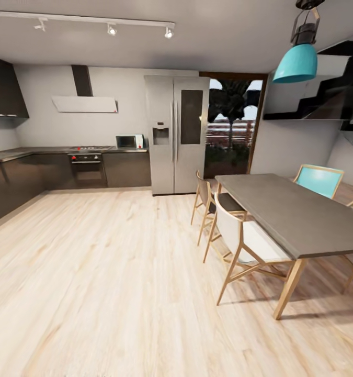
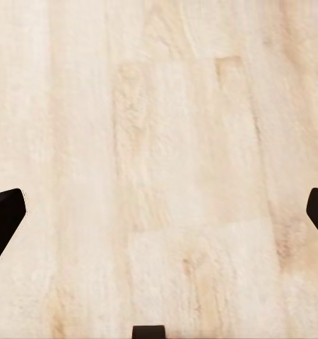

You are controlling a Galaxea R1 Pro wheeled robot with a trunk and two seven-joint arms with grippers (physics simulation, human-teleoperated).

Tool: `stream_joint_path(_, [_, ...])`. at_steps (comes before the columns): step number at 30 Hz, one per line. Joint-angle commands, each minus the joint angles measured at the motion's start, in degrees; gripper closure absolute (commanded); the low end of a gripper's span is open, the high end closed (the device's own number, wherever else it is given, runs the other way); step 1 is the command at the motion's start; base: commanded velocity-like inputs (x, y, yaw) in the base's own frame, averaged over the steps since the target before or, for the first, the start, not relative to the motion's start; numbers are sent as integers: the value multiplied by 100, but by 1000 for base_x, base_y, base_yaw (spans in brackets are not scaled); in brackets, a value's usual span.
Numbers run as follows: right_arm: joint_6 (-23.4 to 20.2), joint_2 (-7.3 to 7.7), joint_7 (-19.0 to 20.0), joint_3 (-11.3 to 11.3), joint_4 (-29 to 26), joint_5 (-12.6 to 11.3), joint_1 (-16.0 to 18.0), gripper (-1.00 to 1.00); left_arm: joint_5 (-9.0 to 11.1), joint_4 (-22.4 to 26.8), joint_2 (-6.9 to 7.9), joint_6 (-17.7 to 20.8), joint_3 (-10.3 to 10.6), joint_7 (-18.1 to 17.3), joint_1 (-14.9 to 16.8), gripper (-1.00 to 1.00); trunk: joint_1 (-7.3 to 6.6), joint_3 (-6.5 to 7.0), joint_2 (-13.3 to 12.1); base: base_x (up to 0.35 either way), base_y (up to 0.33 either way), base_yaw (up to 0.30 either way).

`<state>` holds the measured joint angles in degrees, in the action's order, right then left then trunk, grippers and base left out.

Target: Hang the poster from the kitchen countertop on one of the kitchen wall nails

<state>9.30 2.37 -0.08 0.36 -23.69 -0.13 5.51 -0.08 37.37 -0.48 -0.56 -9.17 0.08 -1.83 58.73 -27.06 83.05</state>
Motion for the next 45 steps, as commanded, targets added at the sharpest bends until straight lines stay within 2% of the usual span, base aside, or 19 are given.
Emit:
stream_joint_path(1, [18, 1, -1, 5, 4, 0, 3, -100, -1, 7, -5, -6, -15, 1, -1, -100, 0, -5, 3, 5, 0, 288])
stream_joint_path(18, [18, 1, -8, 8, 4, 10, 3, -100, -1, 7, -5, -6, -15, 3, -1, -100, 0, -7, 3, 1, 0, 289])
stream_joint_path(25, [9, 1, 8, 7, 9, 28, 3, -100, -1, 7, -5, -6, -15, 7, -1, -100, 0, -14, 3, 29, 0, 132])
stream_joint_path(40, [22, -16, -14, 8, 13, 32, 3, -100, 8, 7, -5, -10, -30, 2, -1, -100, 0, -17, 3, 285, 0, 248])
stream_joint_path(45, [10, -57, -10, 6, 15, 38, 3, -100, 8, 7, -5, -14, -387, -15, -1, -100, 0, -20, 3, 337, 0, 273])
